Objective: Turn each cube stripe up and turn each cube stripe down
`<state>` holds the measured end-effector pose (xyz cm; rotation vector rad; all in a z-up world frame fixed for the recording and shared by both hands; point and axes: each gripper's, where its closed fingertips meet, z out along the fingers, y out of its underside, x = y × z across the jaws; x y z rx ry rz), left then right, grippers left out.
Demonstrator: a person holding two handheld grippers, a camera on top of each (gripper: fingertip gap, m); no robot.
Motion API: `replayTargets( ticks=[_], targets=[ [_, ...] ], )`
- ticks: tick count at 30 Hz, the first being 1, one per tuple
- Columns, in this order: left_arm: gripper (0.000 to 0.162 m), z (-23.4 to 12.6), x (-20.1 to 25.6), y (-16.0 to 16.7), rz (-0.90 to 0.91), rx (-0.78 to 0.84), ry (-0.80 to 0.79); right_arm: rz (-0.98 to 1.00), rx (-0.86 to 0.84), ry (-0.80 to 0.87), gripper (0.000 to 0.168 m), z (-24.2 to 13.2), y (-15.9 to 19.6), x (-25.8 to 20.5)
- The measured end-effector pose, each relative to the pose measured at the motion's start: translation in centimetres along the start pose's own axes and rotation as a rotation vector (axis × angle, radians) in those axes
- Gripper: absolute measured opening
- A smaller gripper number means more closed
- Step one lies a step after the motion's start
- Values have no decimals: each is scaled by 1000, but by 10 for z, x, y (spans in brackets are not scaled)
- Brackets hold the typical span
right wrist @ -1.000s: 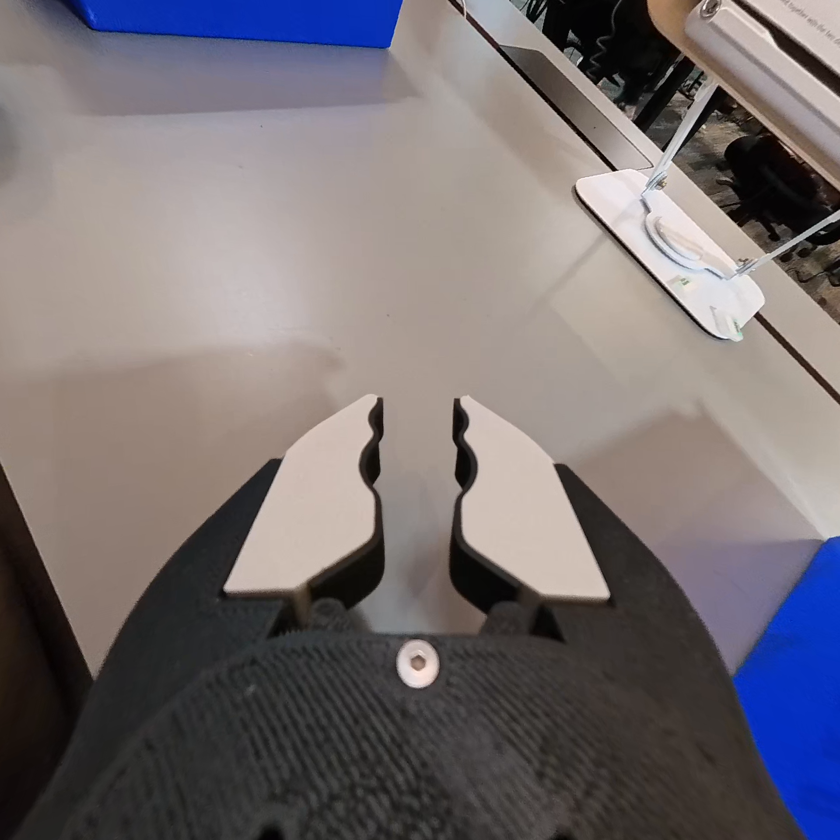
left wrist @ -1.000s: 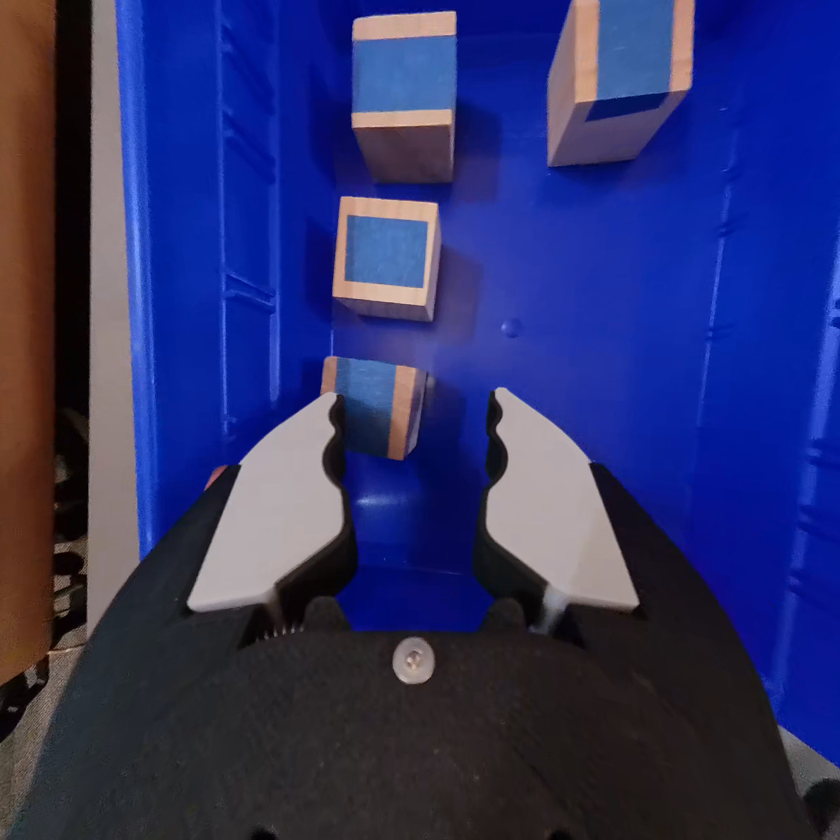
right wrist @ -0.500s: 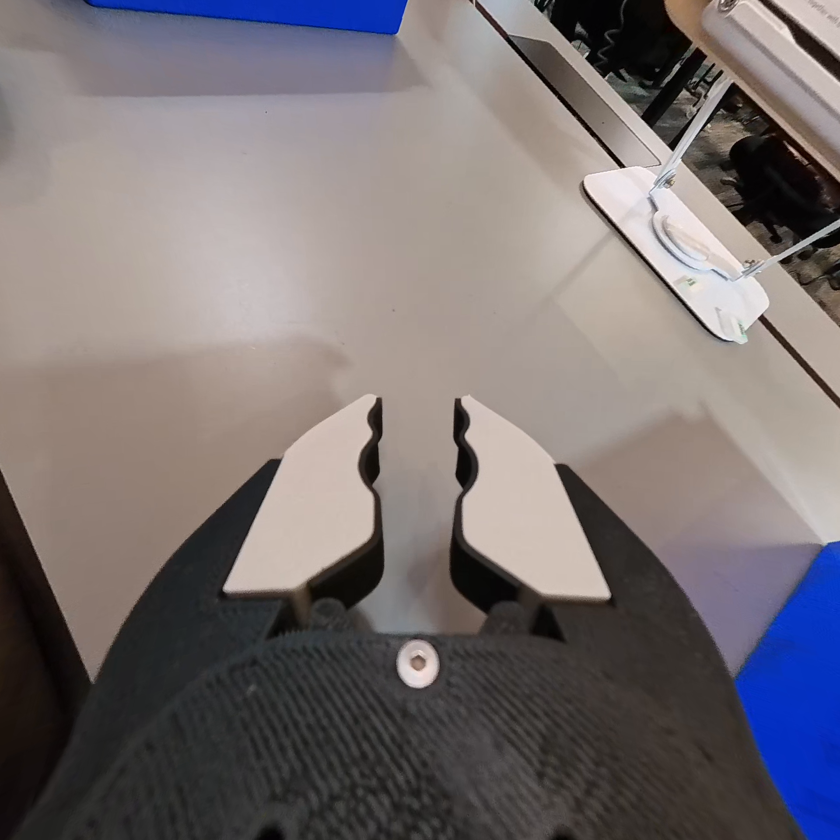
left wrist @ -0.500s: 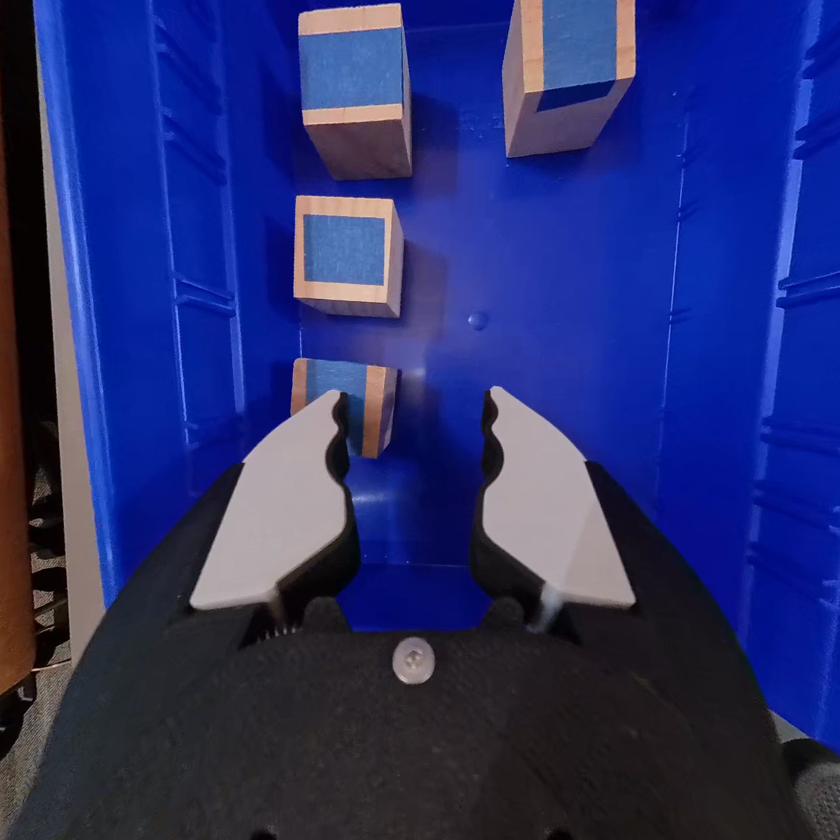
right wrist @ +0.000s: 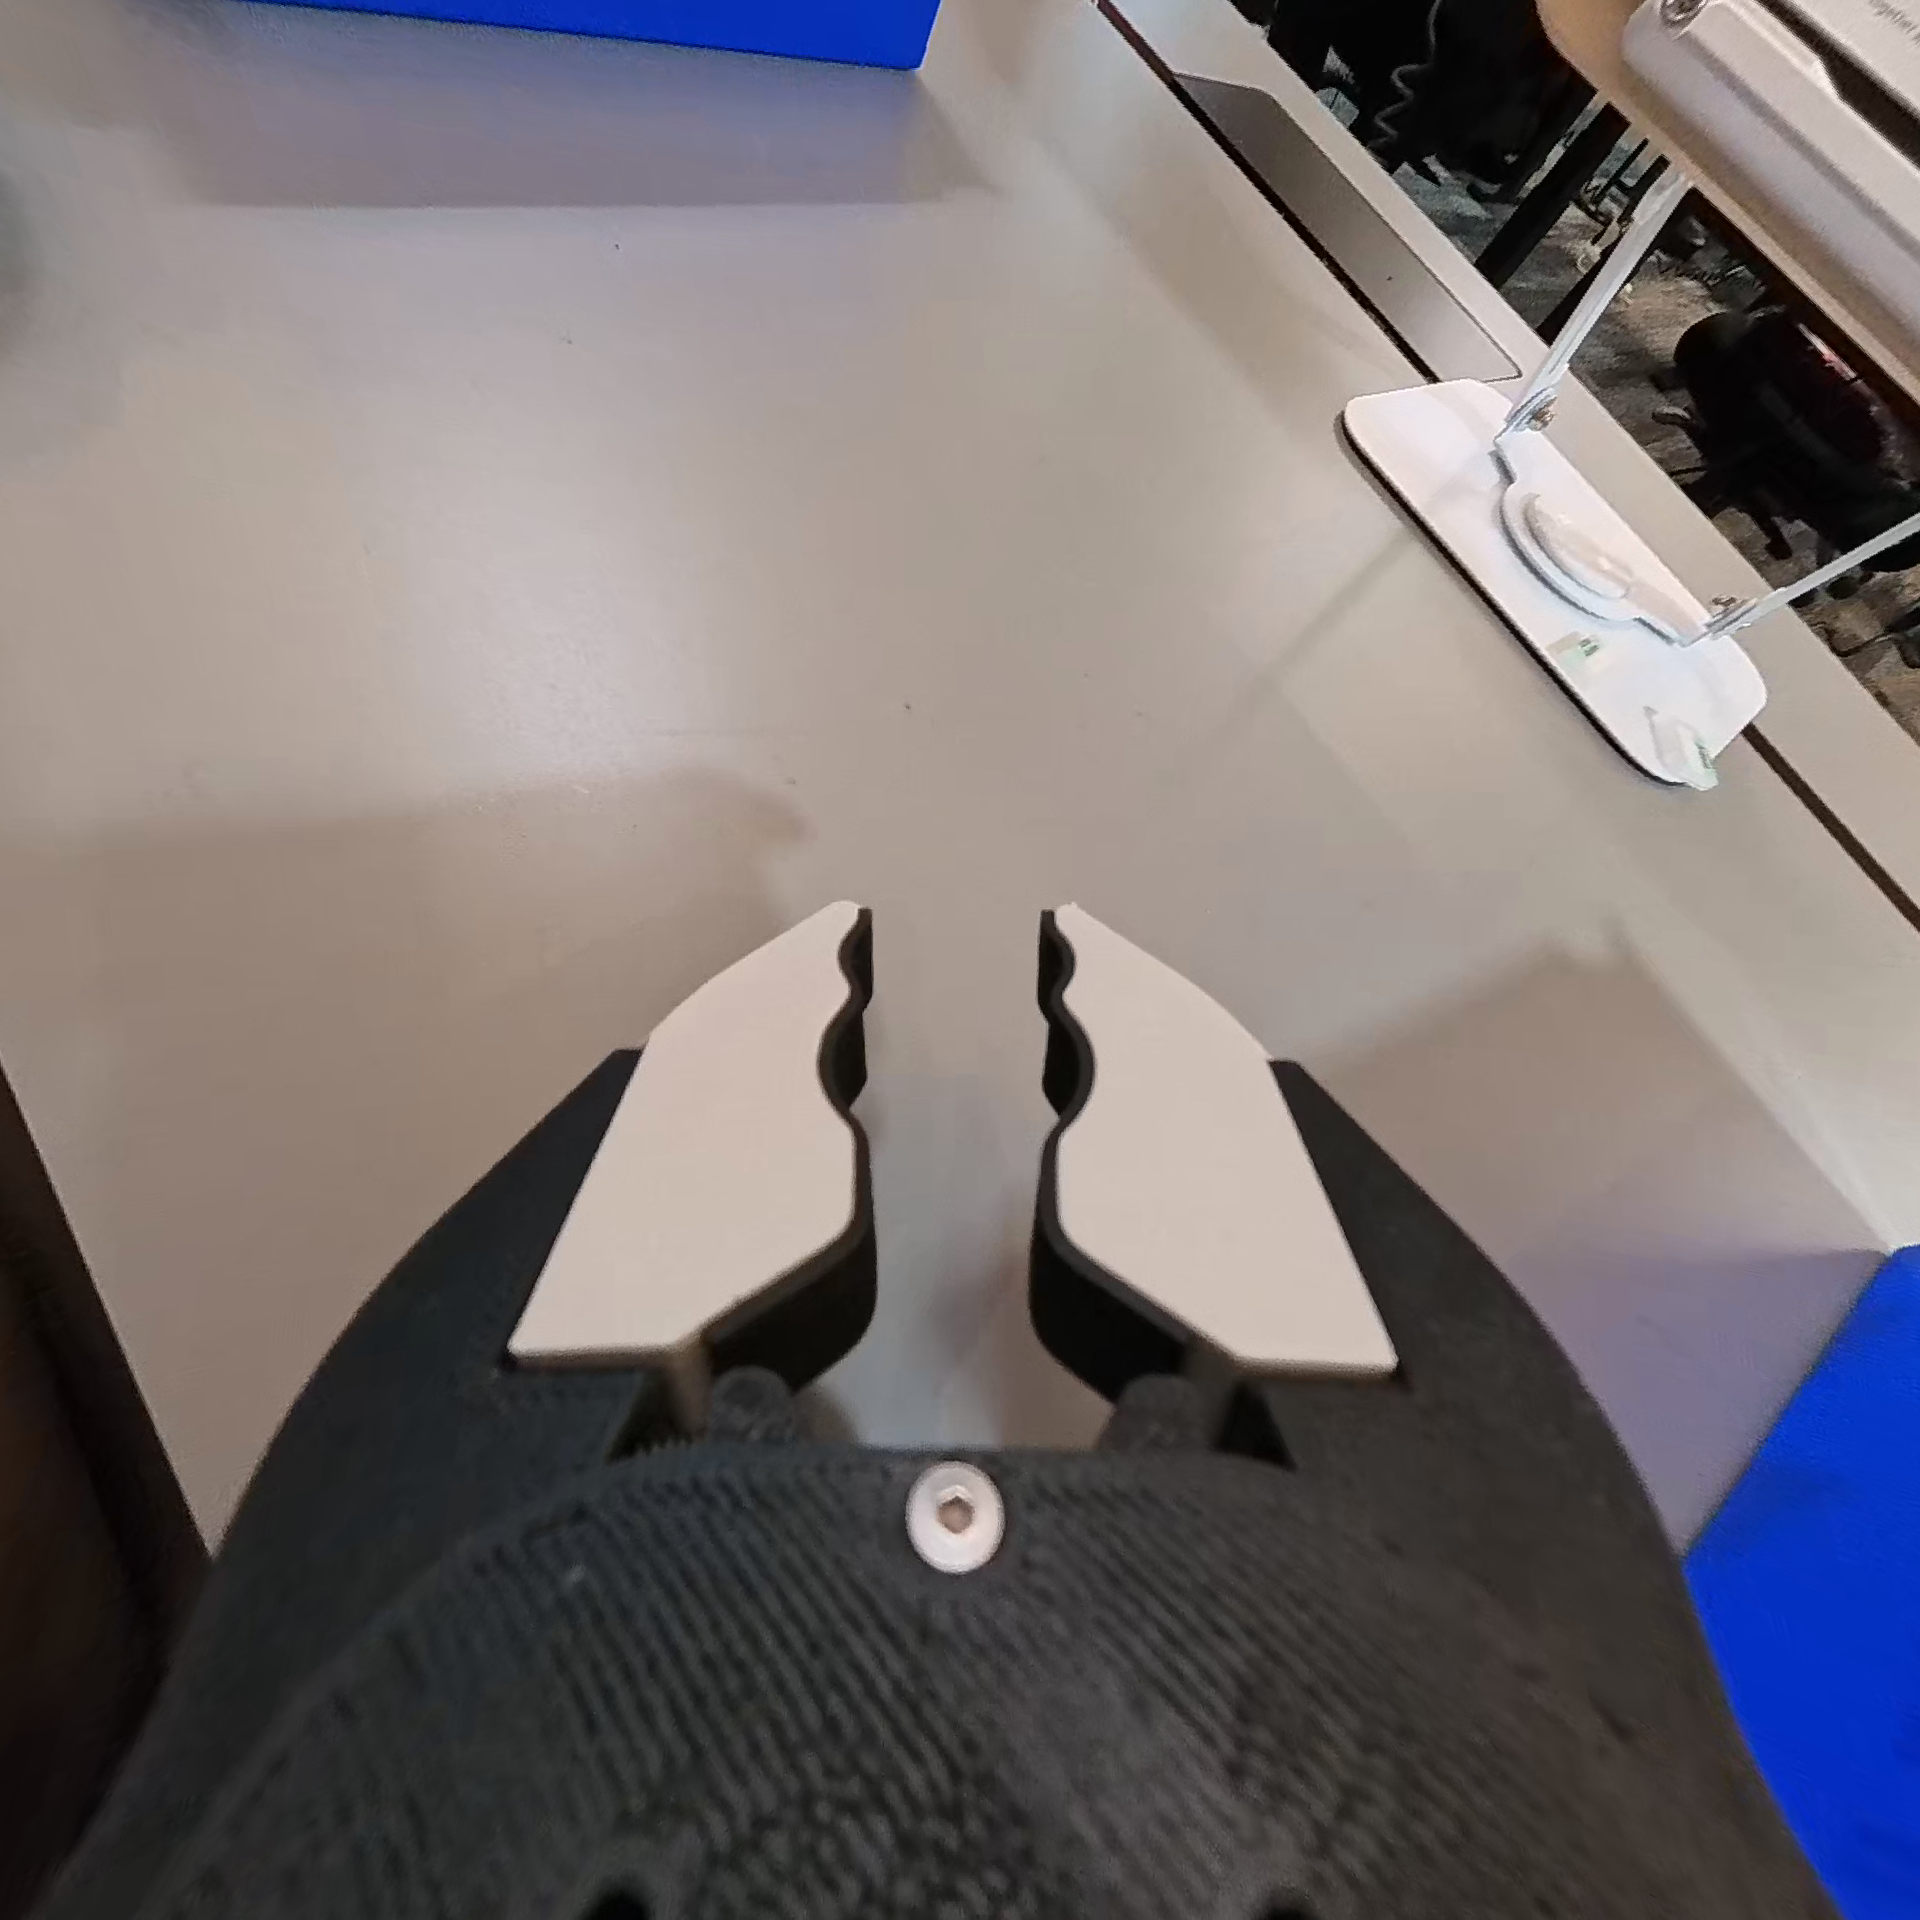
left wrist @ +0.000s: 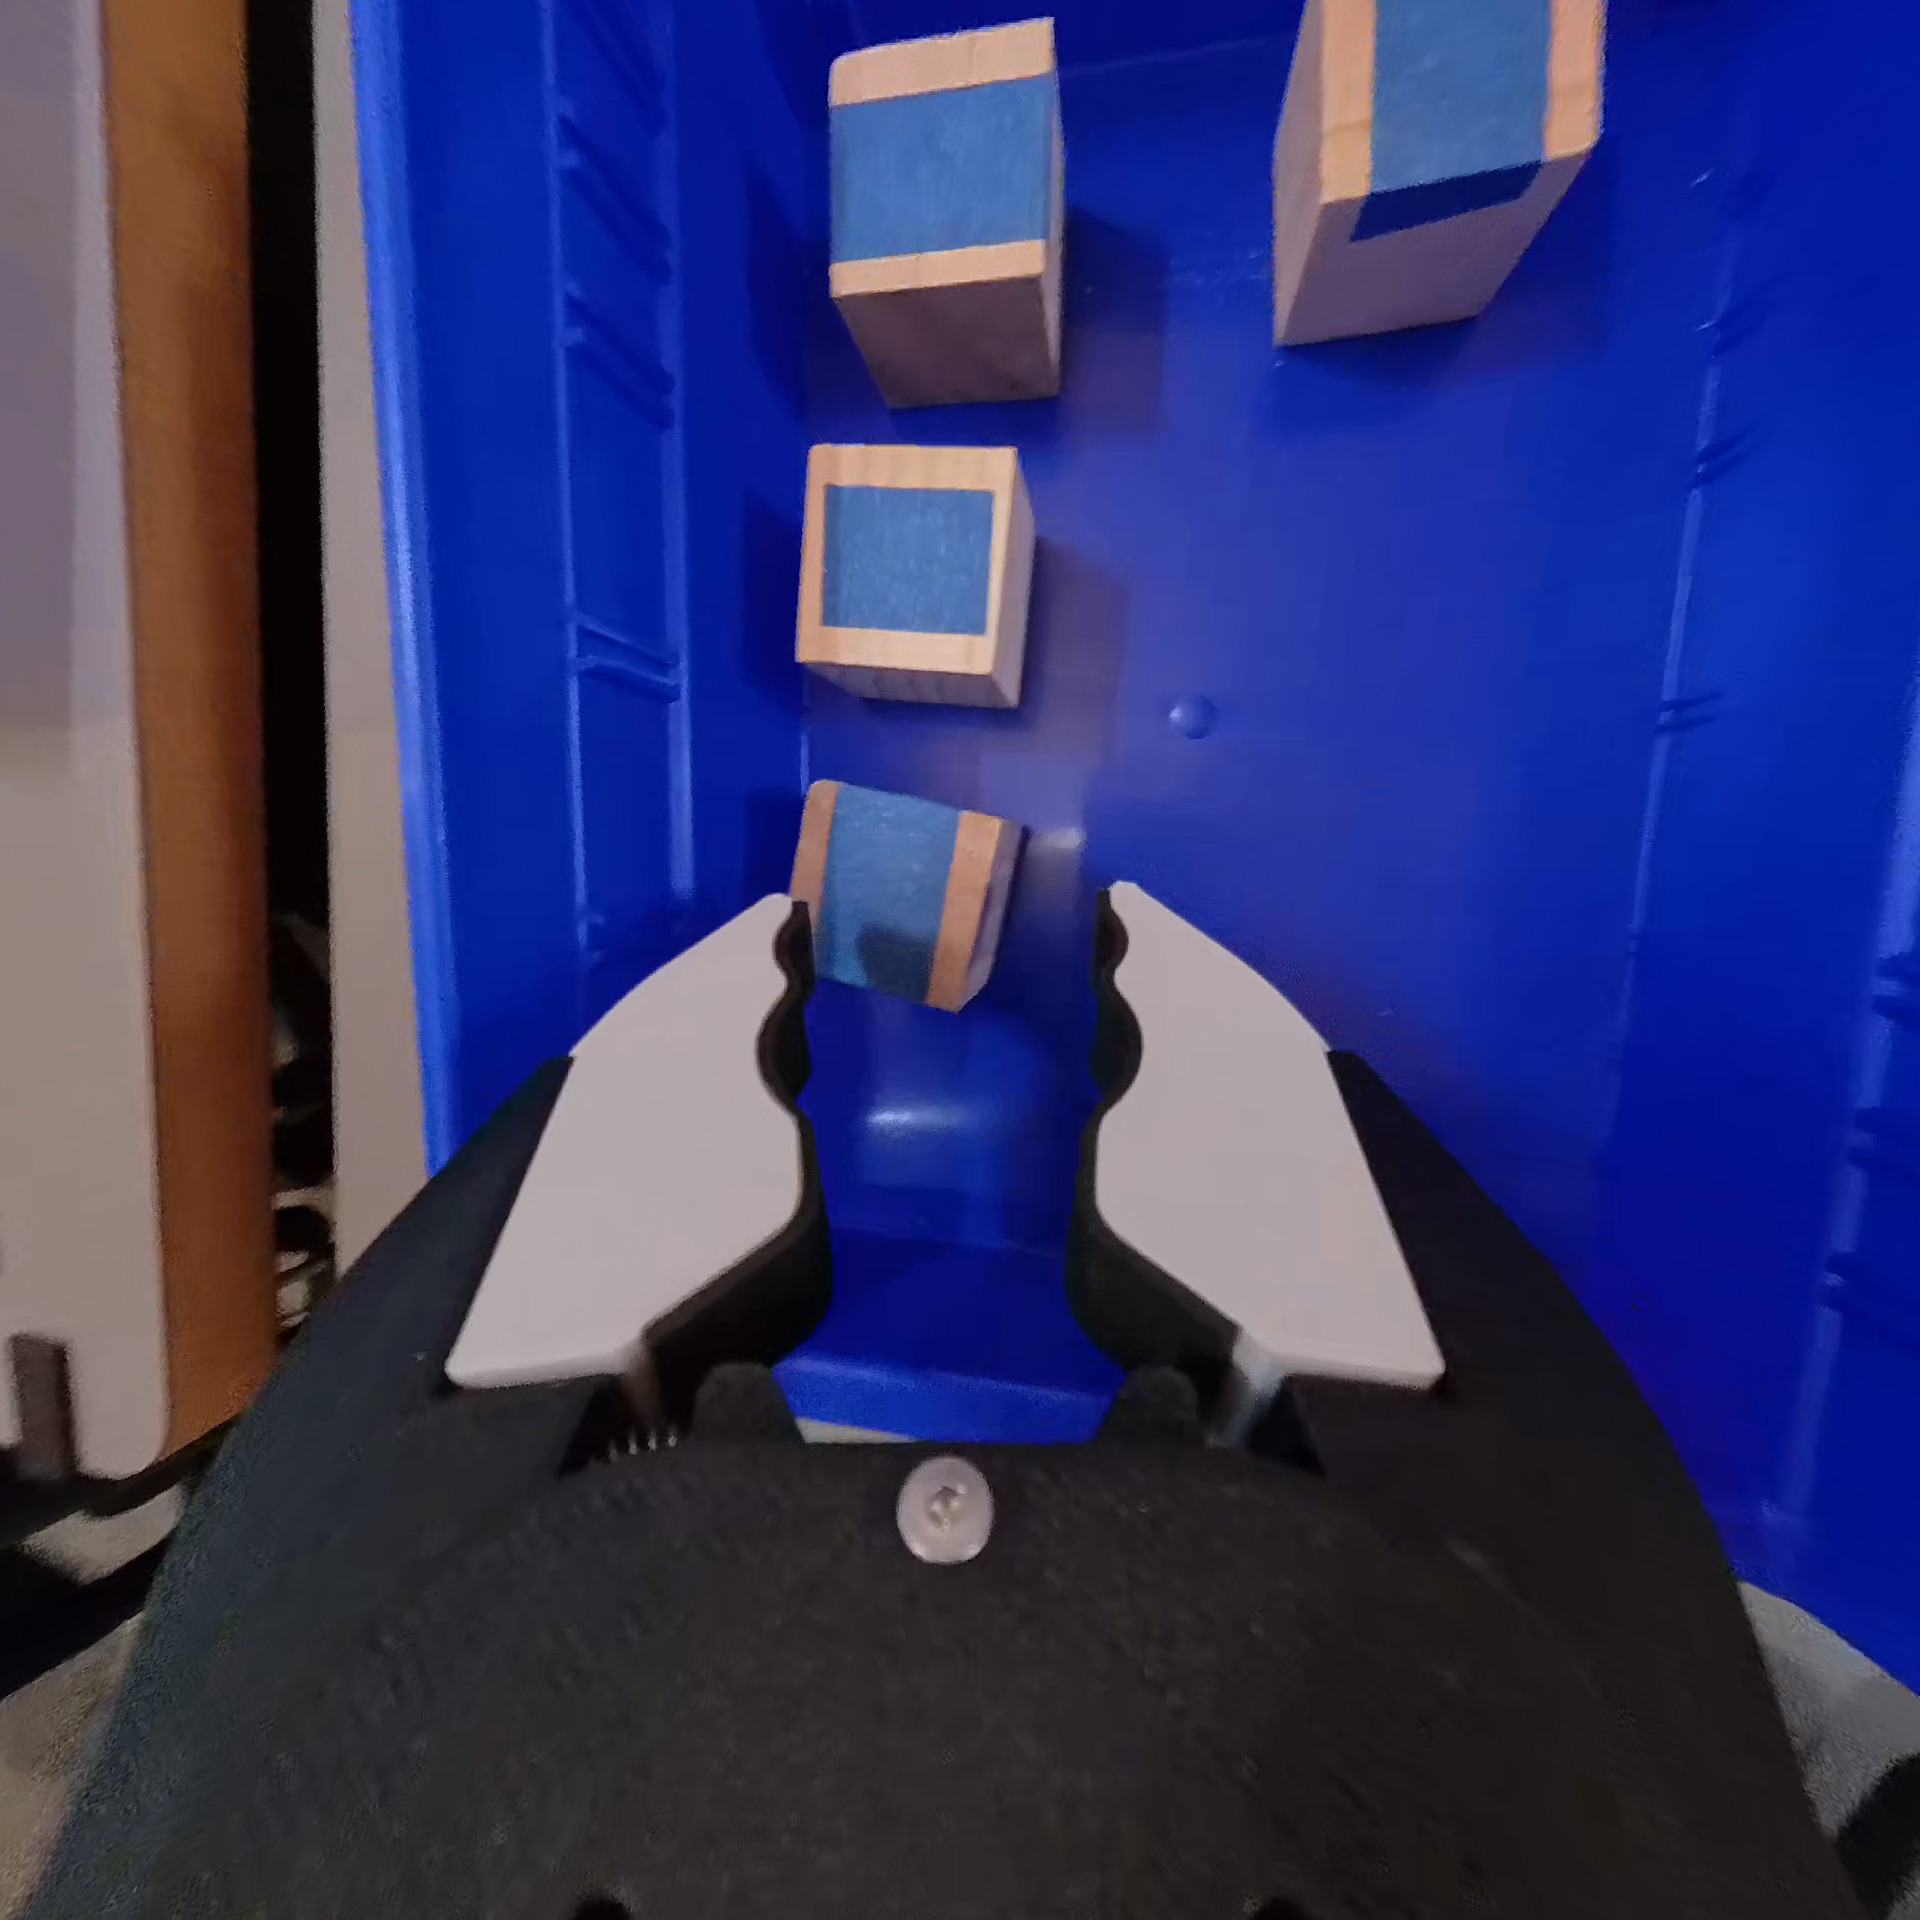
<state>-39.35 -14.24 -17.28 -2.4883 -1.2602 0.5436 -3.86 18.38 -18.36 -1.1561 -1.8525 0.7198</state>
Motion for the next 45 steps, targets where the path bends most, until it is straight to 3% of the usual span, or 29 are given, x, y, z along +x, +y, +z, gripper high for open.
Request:
replayTargets(
  ticks=[4, 15, 24, 35, 42, 45],
  targets=[
    [47, -2, -19, 12, 57, -75, -144, -6, -2, -2, 31, 0, 0, -1],
    [47, 13, -12, 18, 48, -96, -88, -11, -6, -5, 31, 1, 1, -3],
    [32, 3, 20, 5, 12, -13, 150, -20, -11, -4, 31, 2, 1, -4],
    [63, 11, 11, -1, 11, 24, 88, -25, -12, -5, 31, 1, 2, -4],
    [61, 38, 15, 12, 6, -42, 94, -27, -15, -5, 31, 2, 2, -4],
    [48, 37, 15, 6, 15, -2, 101, -29, -15, -3, 31, 2, 2, -4]
  ],
)
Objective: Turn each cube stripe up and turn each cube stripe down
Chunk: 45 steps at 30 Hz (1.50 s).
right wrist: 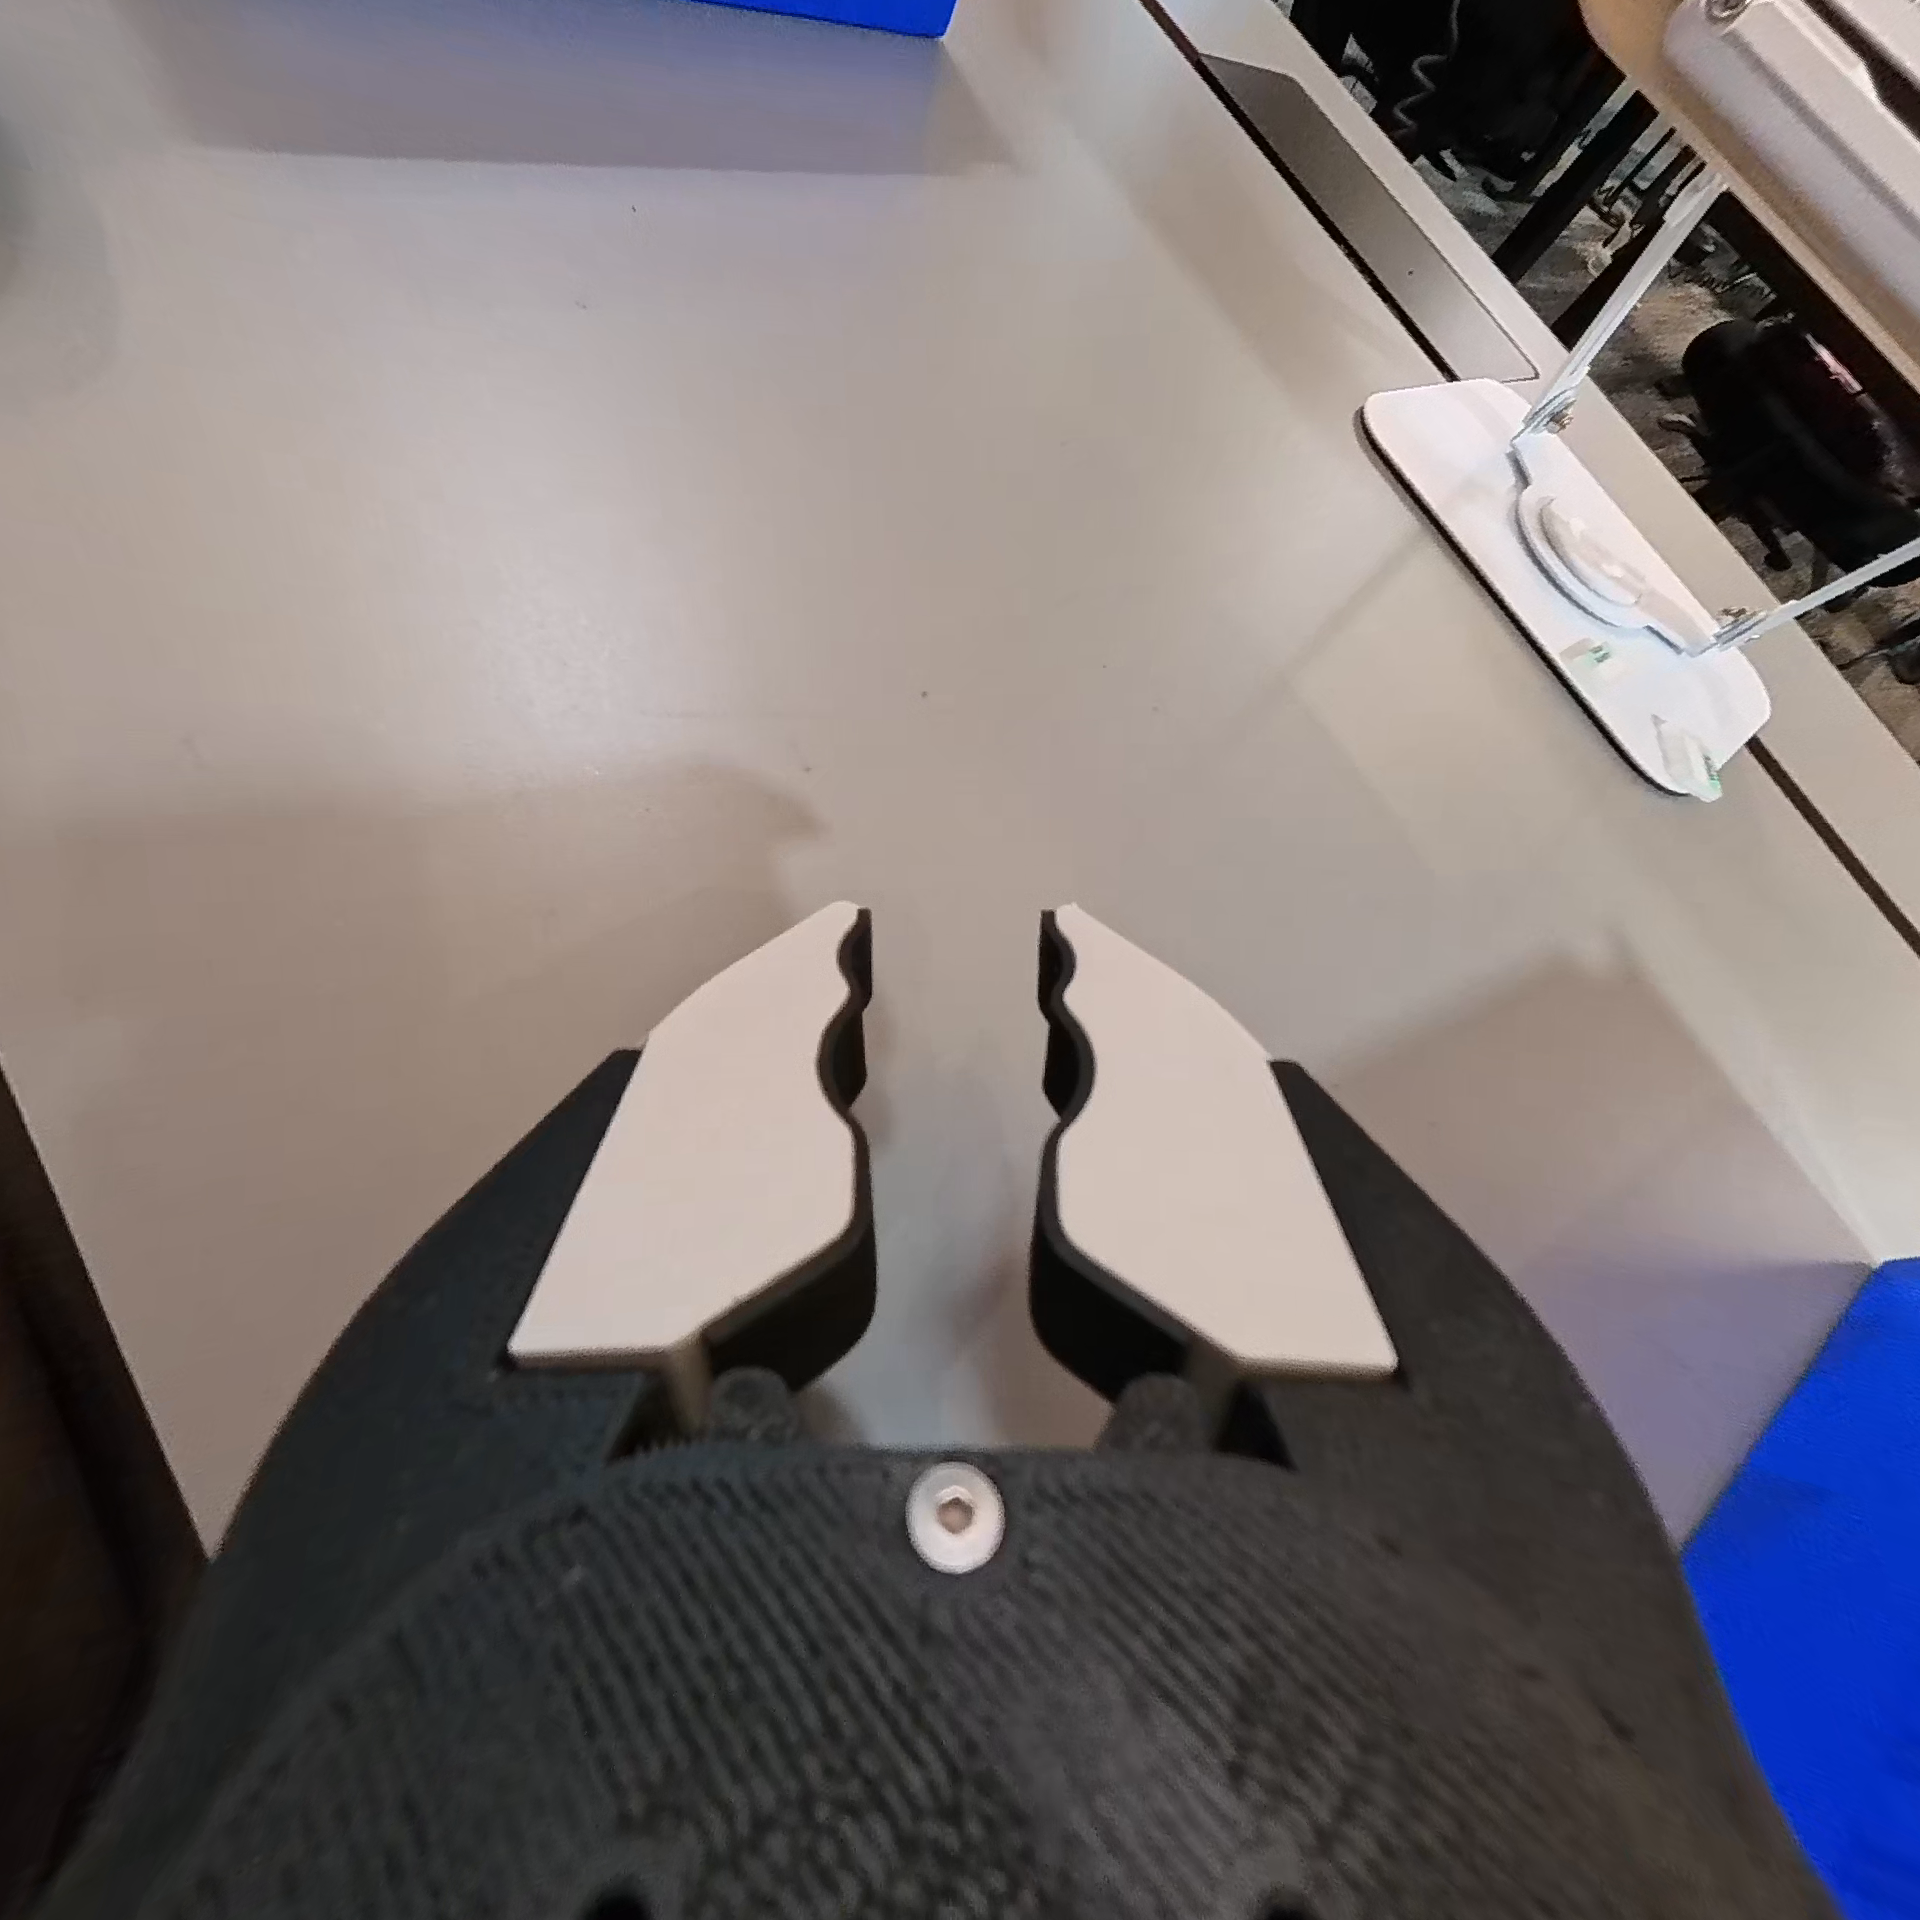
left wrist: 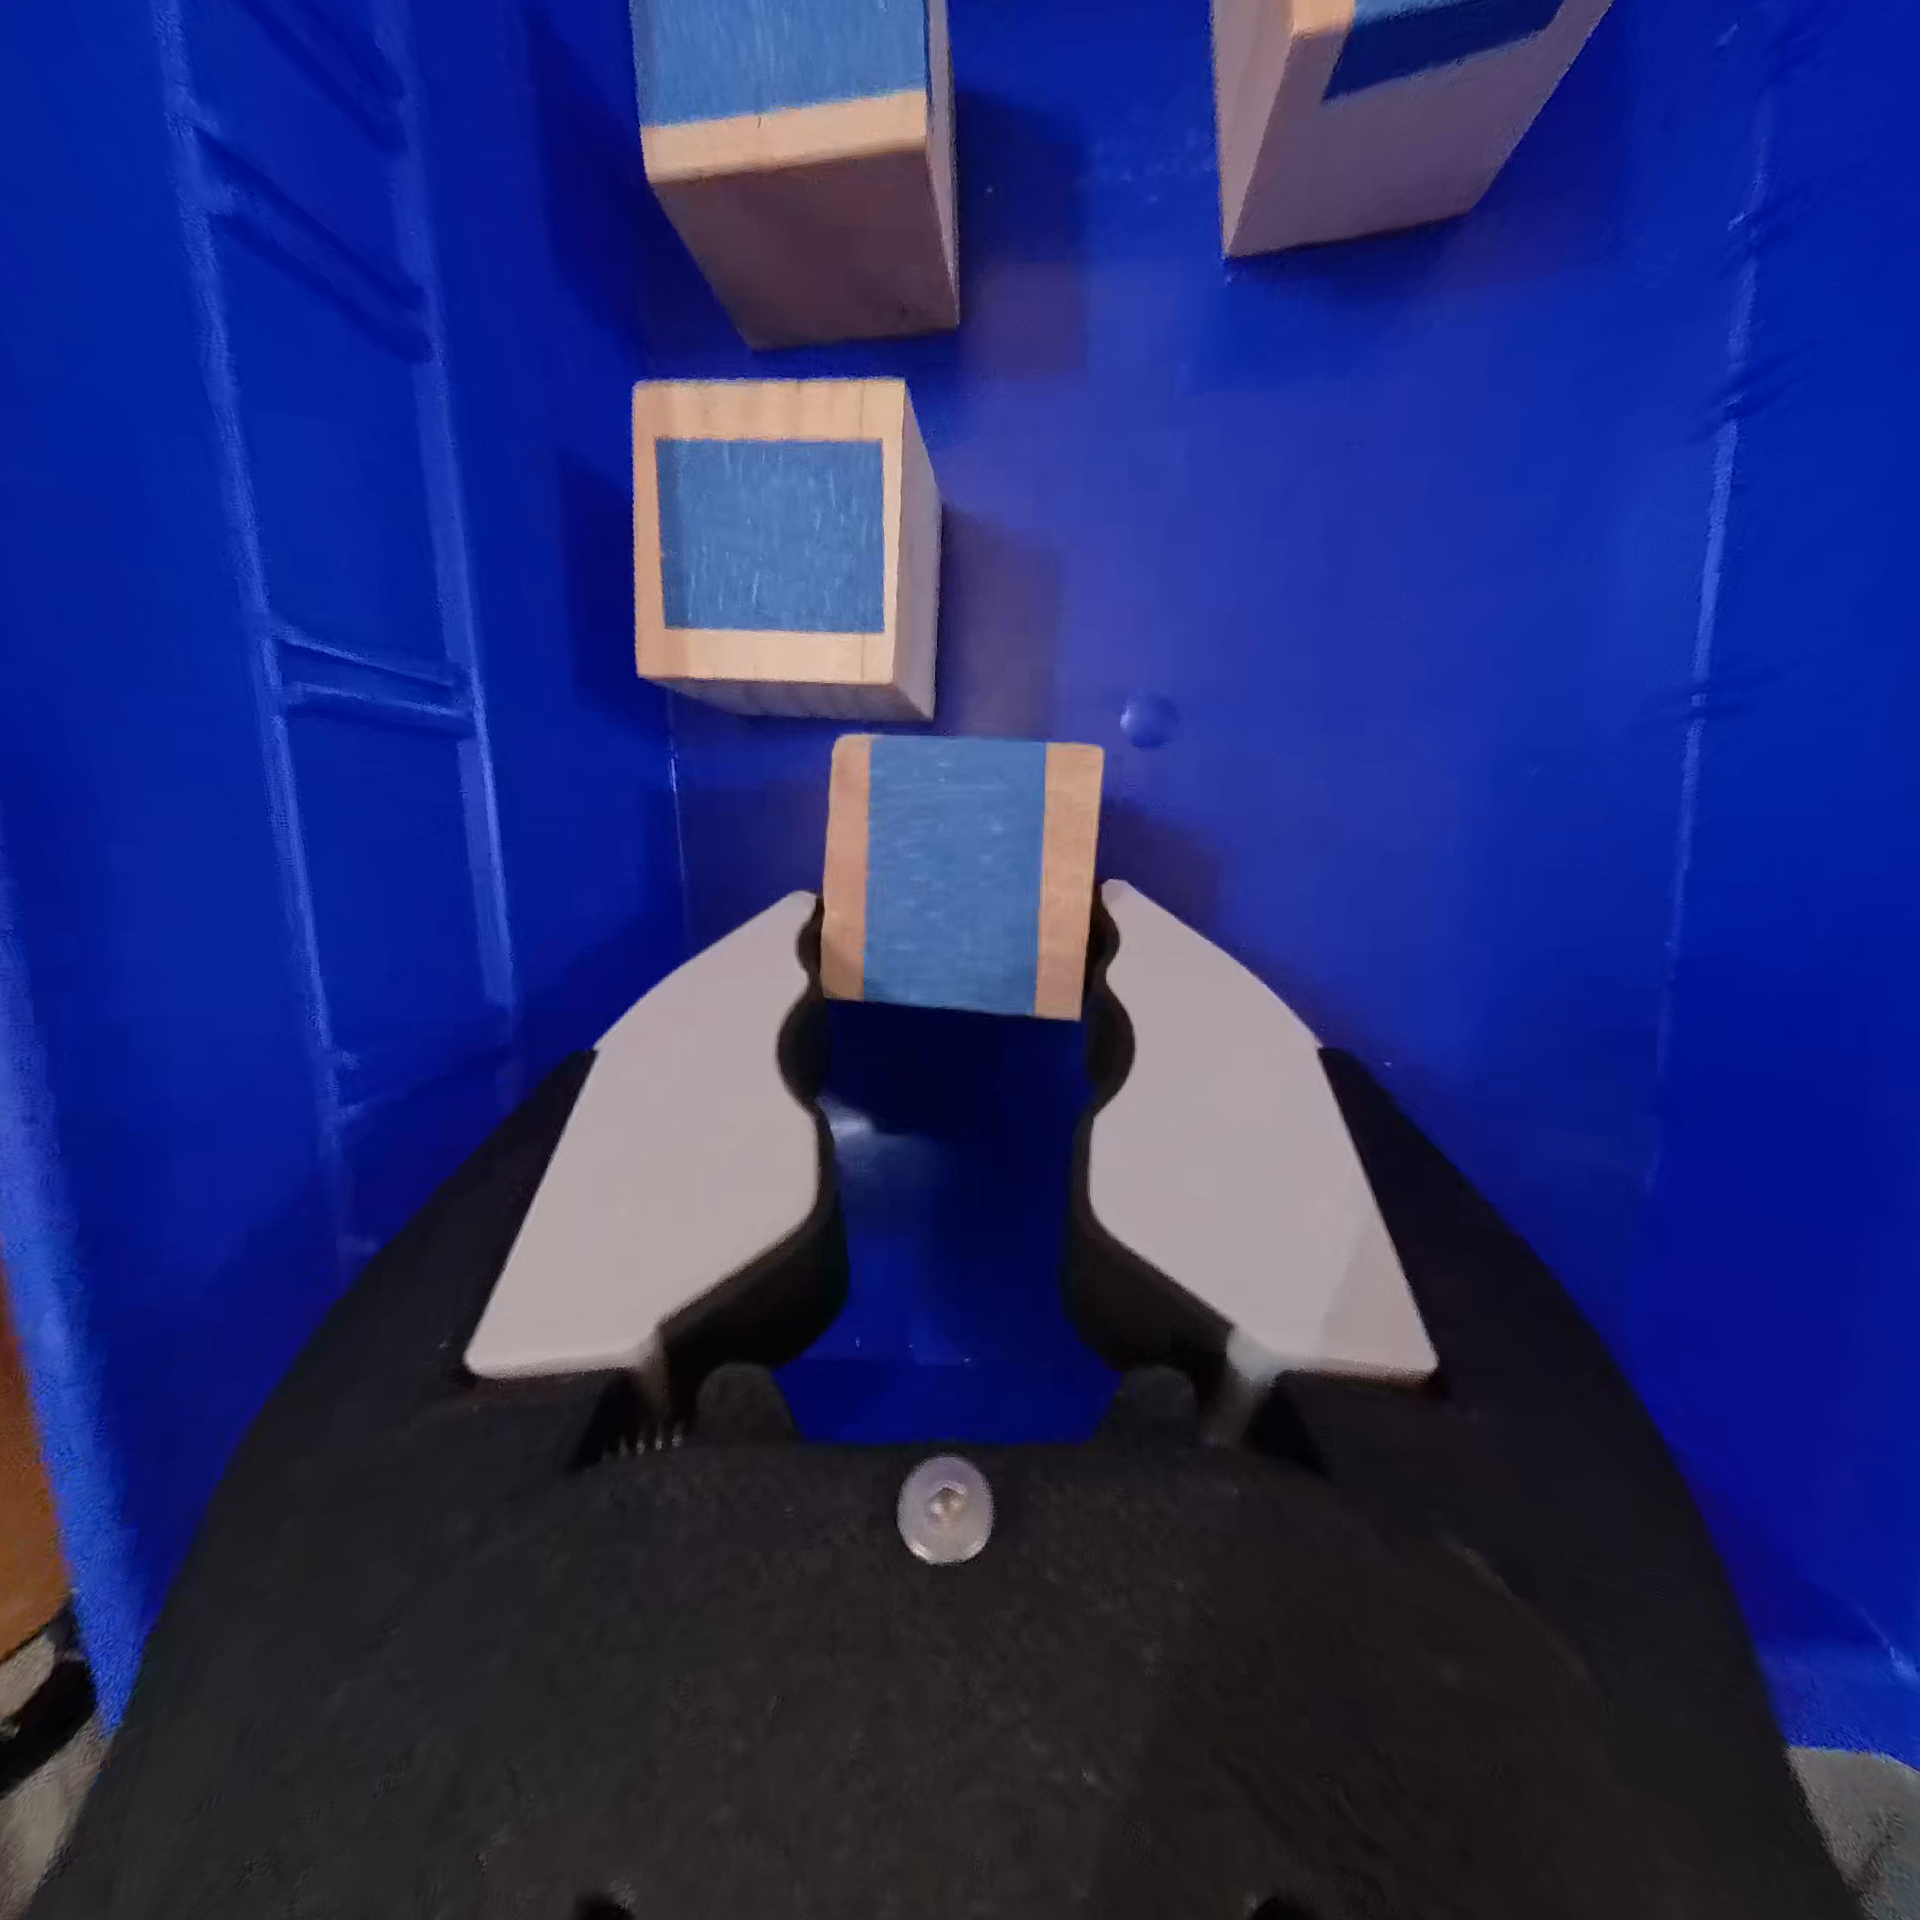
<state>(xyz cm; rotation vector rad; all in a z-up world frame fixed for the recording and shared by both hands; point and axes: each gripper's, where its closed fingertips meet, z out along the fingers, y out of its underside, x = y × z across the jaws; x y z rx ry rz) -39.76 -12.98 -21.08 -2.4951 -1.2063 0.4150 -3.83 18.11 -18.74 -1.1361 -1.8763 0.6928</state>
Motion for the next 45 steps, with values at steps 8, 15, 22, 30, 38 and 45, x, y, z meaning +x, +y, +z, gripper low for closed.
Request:
replayTargets(
  ticks=[8, 15, 22, 30, 38, 45],
  targets=[
    [46, -92, 31, -69, -13, 405, 194, 20, 33, 19, 29, -3, -5, 5],
    [45, -242, 192, -105, 251, 940, 870, 170, 342, 142, 24, -42, -51, 41],
    [44, -290, 351, -57, 231, 756, 1611, 372, 576, 5, 48, -72, -76, 43],
    [44, -228, 427, -27, -322, 262, 1984, 256, 632, 98, 64, -89, -80, 50],
    [45, -233, 448, -13, -387, 167, 2096, 119, 581, 232, 63, -77, -85, 45],
    [45, -233, 455, -8, -544, 184, 2061, -42, 629, 473, 48, -92, -96, 45]
  ],
)
